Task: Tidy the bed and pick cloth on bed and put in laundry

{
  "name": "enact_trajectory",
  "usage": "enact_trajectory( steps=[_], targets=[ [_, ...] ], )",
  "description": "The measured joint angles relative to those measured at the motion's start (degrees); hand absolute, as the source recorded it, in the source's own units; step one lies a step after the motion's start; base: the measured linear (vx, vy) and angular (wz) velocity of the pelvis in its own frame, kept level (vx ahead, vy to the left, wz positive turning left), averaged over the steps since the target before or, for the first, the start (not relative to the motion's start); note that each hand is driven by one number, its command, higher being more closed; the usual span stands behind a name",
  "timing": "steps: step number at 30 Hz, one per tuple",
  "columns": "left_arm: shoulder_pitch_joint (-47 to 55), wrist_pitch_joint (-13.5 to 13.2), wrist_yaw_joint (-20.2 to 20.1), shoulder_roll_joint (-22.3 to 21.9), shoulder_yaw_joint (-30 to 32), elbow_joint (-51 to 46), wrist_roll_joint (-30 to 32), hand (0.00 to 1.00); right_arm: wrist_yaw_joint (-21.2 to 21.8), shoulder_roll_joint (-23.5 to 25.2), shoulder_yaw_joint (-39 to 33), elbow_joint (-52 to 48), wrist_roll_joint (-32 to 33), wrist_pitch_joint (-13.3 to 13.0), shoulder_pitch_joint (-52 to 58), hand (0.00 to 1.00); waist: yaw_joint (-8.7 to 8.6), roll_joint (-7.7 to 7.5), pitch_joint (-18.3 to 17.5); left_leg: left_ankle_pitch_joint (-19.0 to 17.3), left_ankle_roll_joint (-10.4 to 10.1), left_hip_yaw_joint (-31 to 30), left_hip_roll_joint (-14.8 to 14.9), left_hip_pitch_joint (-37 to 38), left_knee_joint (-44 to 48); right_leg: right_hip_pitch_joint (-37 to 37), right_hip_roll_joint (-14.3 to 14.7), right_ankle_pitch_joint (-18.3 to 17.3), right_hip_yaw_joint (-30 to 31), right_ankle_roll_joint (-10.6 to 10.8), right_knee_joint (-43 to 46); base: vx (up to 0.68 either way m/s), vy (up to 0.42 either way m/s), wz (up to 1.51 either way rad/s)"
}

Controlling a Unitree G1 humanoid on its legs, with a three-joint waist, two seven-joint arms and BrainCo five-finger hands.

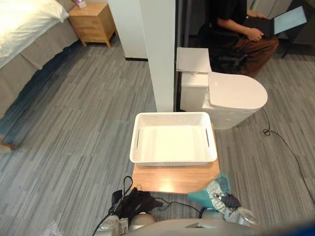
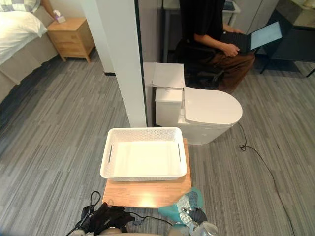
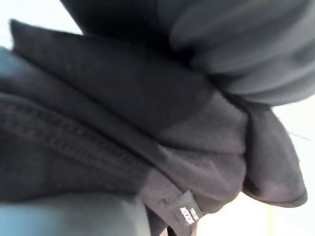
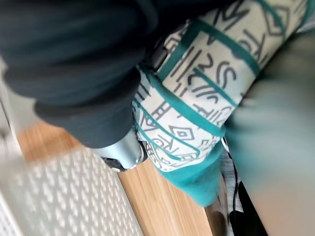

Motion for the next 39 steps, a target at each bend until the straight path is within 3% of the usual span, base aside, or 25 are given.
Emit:
enact_trajectory(
  steps=[4,7,10,12,18,22,27,30,39],
  targets=[
    [-0.16,-0.10,-0.08,0.07,0.55,-0.04,0.09,1.00,-3.49,0.68,-2.21,-0.05,2.83,-0.76,1.50,1.00,-0.15,-0.48,-0.37,0.78,0.40,0.04,-1.21,0.58,-1.91,1.50,0.07,2.76,0.25,0.46,-4.22,-0.10,0.023,-0.04],
    [-0.11,0.02,-0.21,0.06,0.62,-0.10,0.10,1.00,-7.18,0.65,-4.20,-0.48,2.27,-5.19,2.14,1.00,-0.12,-0.55,-1.06,1.94,0.65,0.26,-2.13,1.54,-4.06,2.03,0.02,3.83,0.57,0.52,-5.75,-0.08,0.010,-0.05],
    [0.21,1.12,-0.35,0.02,0.99,-0.79,0.02,1.00,-10.60,-0.42,-5.66,-9.73,-0.71,-8.74,2.38,1.00,-0.24,-0.44,-1.29,2.62,0.73,0.64,-2.75,2.17,-5.43,1.87,-0.01,4.49,1.30,0.31,-6.89,-0.08,0.005,-0.13],
    [0.61,1.86,-0.60,0.04,1.11,-1.77,-0.16,1.00,-10.67,-2.65,-5.41,-17.32,-2.49,-9.44,1.17,1.00,-0.12,-0.60,-1.44,2.57,0.69,0.67,-3.01,1.97,-5.45,1.89,-0.06,5.29,1.52,0.23,-7.93,-0.08,0.006,-0.11],
    [2.11,2.91,-1.38,0.36,1.22,-2.03,-2.66,1.00,-4.35,-11.53,-2.30,-32.38,-9.08,-9.60,-9.24,1.00,0.07,-1.16,-3.44,1.63,0.49,-2.88,-3.94,0.13,-5.49,1.81,-0.11,6.89,0.90,0.60,-10.15,-0.01,-0.005,0.04],
    [5.18,2.21,-2.77,0.22,2.92,-3.05,-2.11,1.00,1.09,-16.19,-1.54,-42.76,-8.85,-7.52,-13.39,1.00,1.02,-1.10,-4.57,2.19,1.30,-4.61,-4.00,-0.24,-5.42,2.31,0.00,7.34,-0.26,1.11,-10.87,0.08,-0.019,0.11],
    [7.35,1.35,-3.01,0.18,2.93,-3.59,-2.07,1.00,6.51,-16.24,1.96,-52.18,-8.85,-7.33,-13.57,1.00,1.17,-0.91,-4.78,2.20,1.29,-8.63,-3.84,-0.31,-5.42,3.94,0.08,7.34,-2.82,1.11,-11.03,0.06,-0.030,0.21],
    [7.47,0.65,-3.97,-0.04,3.32,-4.36,-1.51,1.00,9.30,-16.24,5.49,-53.88,-8.81,-5.02,-16.37,1.00,1.60,-0.92,-4.78,2.20,1.29,-9.64,-3.84,-0.43,-5.44,4.23,0.08,7.32,-3.68,1.09,-10.98,-0.03,-0.015,0.16],
    [7.95,-1.03,-5.20,-1.49,5.26,-4.36,-1.48,1.00,7.46,-15.35,15.37,-50.43,-11.30,3.46,-26.51,1.00,3.63,-0.85,-4.75,3.69,1.61,-13.61,-3.91,-1.97,-5.81,5.06,0.05,6.82,-7.11,0.67,-11.00,-0.07,-0.023,0.21]
  ],
)
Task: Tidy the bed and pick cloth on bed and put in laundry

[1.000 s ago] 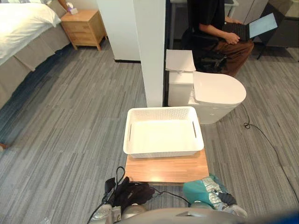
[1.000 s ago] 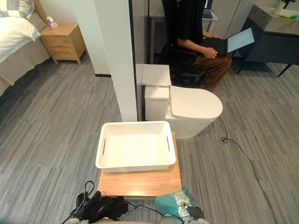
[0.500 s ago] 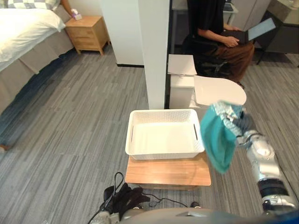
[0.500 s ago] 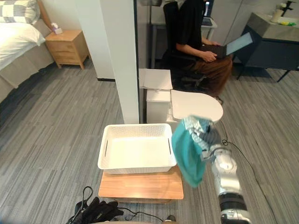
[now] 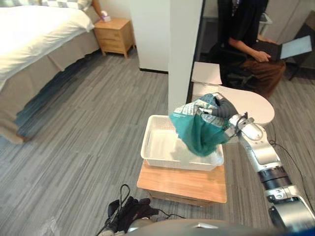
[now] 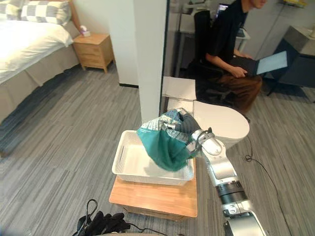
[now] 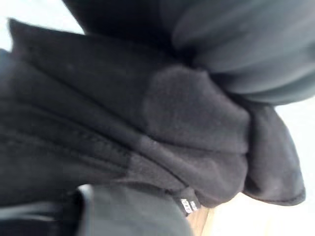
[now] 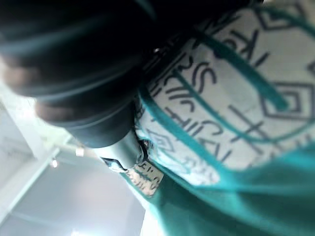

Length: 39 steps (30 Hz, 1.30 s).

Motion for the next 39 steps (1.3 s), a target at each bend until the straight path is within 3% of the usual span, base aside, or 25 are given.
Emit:
enact_trajectory(
  steps=[10,16,21,24,25,29,31,39],
  targets=[
    [0.78,0.36,0.31,-0.31,2.22,0.01,2.61,1.00,-3.45,7.26,8.29,14.14,-3.93,4.00,-9.31,1.00,2.39,0.10,0.12,0.87,0.20,-4.25,-0.35,-1.28,0.03,1.76,-0.03,-0.04,-4.61,0.42,-0.12,0.01,-0.003,0.22],
    [-0.25,0.39,0.48,-0.61,2.14,-0.26,5.87,1.00,-8.51,11.80,11.36,28.04,-4.99,7.08,-14.16,1.00,4.55,-0.25,1.12,1.09,0.27,-6.27,-0.63,-1.51,0.03,2.87,-0.05,-0.10,-6.93,0.42,-0.14,0.02,0.002,0.20],
    [-6.84,0.42,0.68,0.49,2.03,-2.75,6.16,1.00,-15.47,12.55,10.91,36.31,-3.69,6.95,-21.57,1.00,6.48,-1.97,6.84,3.65,-0.24,-8.54,0.94,-9.26,0.08,-3.53,1.62,-0.06,-8.27,-1.21,0.39,-0.09,-0.021,0.18],
    [-12.39,0.57,1.29,2.05,1.88,-4.55,6.14,1.00,-18.42,12.49,10.52,41.12,-3.82,3.92,-27.18,1.00,7.57,-3.04,12.51,6.11,-0.04,-8.71,2.57,-14.16,0.33,-8.17,2.97,0.85,-8.33,-2.41,1.10,-0.09,-0.037,0.01],
    [-13.47,0.72,1.61,2.37,1.88,-5.19,6.14,1.00,-18.96,12.48,10.50,42.06,-3.81,3.11,-28.25,0.00,7.68,-3.13,14.16,6.55,-0.01,-8.73,2.82,-14.79,0.34,-8.95,3.15,0.96,-8.33,-2.61,1.60,0.00,0.000,0.00],
    [-17.00,2.38,3.01,2.68,1.38,-7.43,6.08,1.00,-20.50,10.50,10.32,44.39,-3.48,1.02,-31.91,0.00,8.31,-2.82,17.60,7.52,0.14,-8.57,3.07,-17.43,0.36,-12.05,3.23,1.43,-7.98,-3.11,2.21,0.00,0.017,-0.07],
    [-17.89,3.26,3.65,3.13,-0.52,-8.39,6.02,1.00,-21.48,8.92,10.32,44.64,-1.93,0.28,-33.30,0.00,8.91,-2.69,17.98,7.61,0.16,-8.36,3.18,-18.01,0.37,-13.05,3.26,1.52,-7.45,-3.24,2.40,0.03,0.023,-0.11],
    [-20.00,5.68,5.33,2.85,-4.40,-8.79,1.56,1.00,-23.67,7.12,8.57,44.41,0.19,-2.01,-34.99,0.00,8.30,-1.90,18.77,7.51,0.05,-7.38,3.25,-16.48,0.37,-12.77,2.77,1.06,-6.25,-3.31,3.97,0.03,0.025,-0.06]
  ],
)
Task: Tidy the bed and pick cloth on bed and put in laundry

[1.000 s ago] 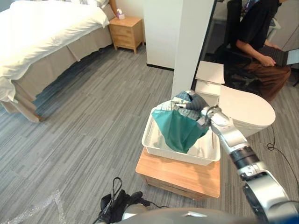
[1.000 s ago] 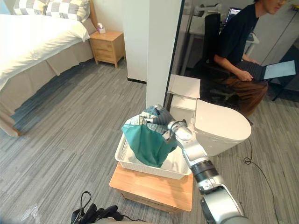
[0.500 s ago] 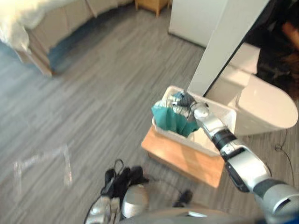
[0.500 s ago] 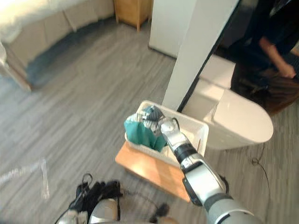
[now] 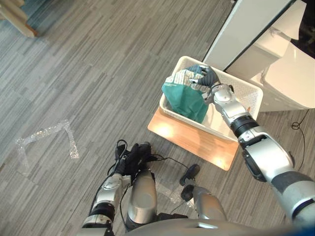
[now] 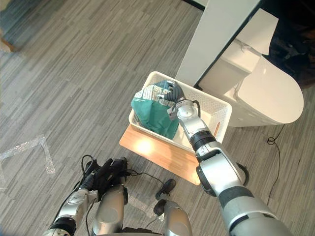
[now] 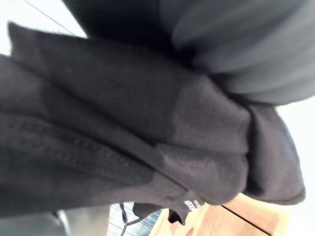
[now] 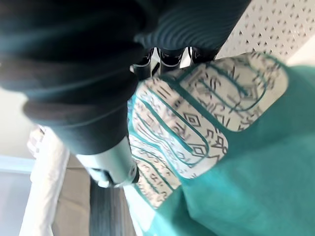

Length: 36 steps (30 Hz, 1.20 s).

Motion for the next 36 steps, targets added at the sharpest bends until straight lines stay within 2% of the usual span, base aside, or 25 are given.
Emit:
enact_trajectory(
  steps=[3,7,9,12,14,17,20,23,28,31,36],
  targets=[
    [0.76,0.44,-0.07,0.00,-0.30,0.05,0.06,1.00,-0.06,-2.21,-0.67,-3.22,0.00,-0.03,0.16,0.00,-0.83,0.08,0.03,-0.51,-0.13,0.56,0.03,2.58,-0.02,2.41,-0.01,-0.18,0.50,0.21,-0.05,0.00,0.012,-0.04],
    [3.20,1.24,-0.47,-0.23,-0.38,0.16,0.32,1.00,0.58,-5.36,-3.33,-14.42,0.03,0.11,4.20,0.00,-1.89,-0.09,-1.50,-1.80,-0.29,2.15,-0.11,6.89,-0.06,5.95,-0.05,-0.44,2.11,0.61,-0.94,0.01,0.008,-0.17],
    [5.54,1.44,-0.50,-0.53,-0.41,0.56,0.75,1.00,1.46,-5.70,-5.38,-18.25,-0.03,0.74,9.20,0.00,-3.15,-0.12,-5.76,-2.08,-0.47,2.33,-0.37,7.32,-0.06,6.57,-0.02,-0.24,2.33,0.93,-2.12,0.09,0.000,-0.08],
    [7.30,2.10,-0.60,-0.52,-0.41,1.46,0.90,1.00,2.96,-5.77,-5.91,-20.11,-0.31,2.64,13.34,0.00,-3.98,-0.12,-8.03,-3.01,-0.73,3.68,-0.29,9.89,-0.15,8.50,0.08,-0.30,3.58,1.07,-2.64,0.09,-0.008,-0.22],
    [8.78,2.12,-1.41,-0.75,-0.48,2.92,2.68,1.00,3.73,-5.92,-7.41,-22.82,-1.84,4.00,18.01,0.00,-4.75,0.03,-10.86,-3.71,-0.96,4.60,-0.31,10.91,-0.30,8.94,0.08,-0.34,4.62,1.19,-3.12,0.07,-0.010,-0.25],
    [9.61,2.11,-2.12,-0.69,-0.45,3.87,2.96,1.00,4.39,-6.19,-9.76,-23.55,-2.88,5.61,21.94,0.00,-6.00,0.34,-11.75,-4.18,-1.06,5.58,-0.37,12.39,-0.29,10.01,0.10,-0.24,5.20,1.33,-3.77,0.06,-0.009,-0.17],
    [10.56,2.08,-2.90,-0.69,-0.45,3.92,3.89,1.00,5.31,-8.10,-10.93,-23.56,-3.46,6.84,26.11,0.00,-6.30,0.61,-13.10,-4.48,-1.12,6.26,-0.38,12.77,-0.28,10.06,0.06,-0.10,5.83,1.52,-3.84,0.04,-0.005,-0.11],
    [12.10,2.06,-3.01,-0.49,-0.43,4.14,4.64,1.00,5.43,-8.25,-12.14,-23.76,-5.21,7.43,28.22,0.00,-7.76,1.02,-13.73,-4.83,-1.20,7.20,-0.37,13.56,-0.27,10.20,0.03,0.02,6.73,1.69,-3.90,0.04,-0.002,-0.16],
    [13.42,2.05,-3.71,-0.58,-0.47,4.90,4.54,1.00,4.94,-9.51,-15.60,-25.41,-5.06,9.24,34.10,0.00,-8.62,1.75,-15.40,-5.45,-1.32,8.64,-0.39,14.60,-0.33,10.04,-0.01,0.07,8.11,1.77,-4.08,0.03,-0.001,-0.15],
    [13.79,2.10,-3.61,-0.58,-0.46,4.90,4.31,1.00,3.68,-9.57,-20.53,-25.04,-3.92,9.82,38.69,0.00,-9.05,2.15,-15.68,-5.51,-1.34,8.91,-0.42,14.60,-0.33,9.86,-0.04,0.07,8.36,1.77,-4.09,0.03,0.000,-0.04],
    [14.59,3.12,-2.30,-0.70,-0.34,5.10,-0.73,1.00,2.89,-9.01,-26.79,-18.98,-1.24,9.55,45.63,0.00,-10.46,2.77,-16.66,-5.67,-1.39,9.09,-0.41,14.67,-0.34,9.86,-0.04,0.07,8.38,1.77,-4.09,0.03,-0.002,-0.01]
  ],
)
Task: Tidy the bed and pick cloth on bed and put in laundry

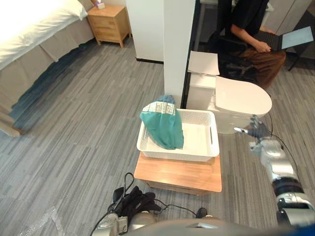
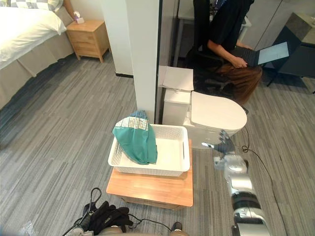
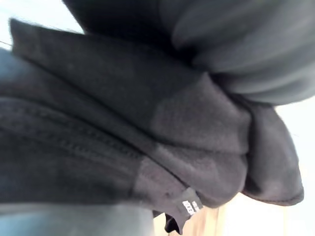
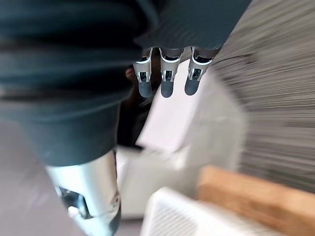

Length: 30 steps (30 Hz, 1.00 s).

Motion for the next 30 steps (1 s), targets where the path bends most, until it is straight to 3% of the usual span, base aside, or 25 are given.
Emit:
enact_trajectory(
  steps=[3,8,11,15,18,20,21,23,26,30],
  targets=[
    [0.02,1.46,1.70,-0.41,1.28,1.52,-4.35,1.00,0.69,3.02,-2.84,9.68,2.31,-1.93,4.63,0.00,-0.36,0.52,-1.11,-0.27,-0.18,0.40,0.06,0.88,-0.01,0.66,0.00,-0.07,-0.05,0.05,0.00,0.05,-0.001,-0.06],
    [-0.18,1.51,5.61,-2.32,7.39,4.38,-13.25,1.00,3.02,9.49,-5.37,21.12,2.48,-6.52,10.21,0.00,-0.49,0.66,-2.05,-0.70,-0.31,0.40,0.07,2.17,-0.04,1.97,-0.07,-0.98,-0.38,0.49,-0.02,0.01,0.000,0.01],
    [-0.19,1.03,9.19,-2.84,10.50,5.29,-20.04,1.00,4.92,13.83,-5.87,25.10,-3.30,-7.40,13.64,0.00,-0.70,0.54,-2.15,-0.90,-0.58,-0.44,0.01,2.09,-0.05,2.55,-0.13,-1.39,-1.29,0.59,-0.03,0.01,0.003,0.16],
    [0.39,-3.54,16.09,-4.44,16.95,6.49,-26.89,1.00,7.34,16.62,-5.87,28.06,-10.38,-7.43,17.84,0.00,-0.61,0.10,-2.48,-1.27,-0.51,-0.79,-0.33,2.94,-0.06,4.04,-0.43,-1.92,-1.92,0.53,-0.02,0.02,0.011,0.12],
    [0.89,-7.26,20.10,-4.70,19.86,6.44,-30.68,1.00,10.07,16.71,-5.81,28.03,-10.63,-8.29,19.05,0.00,-0.66,0.03,-2.68,-1.46,-0.31,-0.83,-0.54,2.99,-0.07,4.26,-0.63,-2.01,-2.02,0.66,-0.02,0.01,0.006,0.02],
    [0.86,-12.01,22.92,-4.64,21.96,5.89,-32.91,1.00,12.02,16.72,-5.66,28.04,-10.15,-8.70,20.28,0.00,-0.75,0.14,-2.73,-1.57,-0.31,-1.56,-0.89,2.98,-0.07,5.18,-1.03,-2.39,-3.29,1.08,-0.02,0.02,0.013,0.21],
    [0.85,-12.76,23.62,-4.65,22.65,5.05,-33.13,1.00,12.41,16.77,-5.60,28.03,-10.00,-8.76,20.65,0.00,-0.81,0.09,-2.76,-1.62,-0.26,-2.03,-1.03,3.00,-0.07,5.49,-1.11,-2.56,-3.60,1.21,-0.02,0.04,0.013,0.37],
    [0.89,-16.77,26.30,-4.64,24.36,-0.36,-32.79,1.00,13.58,16.81,-4.78,28.02,-9.35,-9.16,21.99,0.00,-0.46,-0.40,-3.16,-2.01,0.17,-3.36,-1.36,2.82,-0.08,6.27,-1.33,-3.10,-5.06,1.32,-0.02,0.06,0.015,0.32],
    [0.77,-19.77,30.01,-4.41,26.27,-7.18,-28.05,1.00,13.76,16.81,-4.65,27.99,-7.97,-9.79,22.23,0.00,-0.13,-0.41,-3.28,-2.34,0.30,-4.75,-1.89,2.70,-0.08,7.08,-1.75,-3.89,-6.69,1.76,0.17,0.06,0.012,0.26],
    [-0.52,-21.10,31.96,-2.53,28.20,-12.15,-21.97,1.00,13.92,17.00,-4.56,27.86,-5.38,-10.28,22.74,0.00,0.31,-0.26,-3.34,-2.99,0.10,-5.99,-2.27,2.65,-0.08,7.75,-2.02,-5.06,-7.85,1.98,0.61,0.09,0.010,0.21]
  ],
)
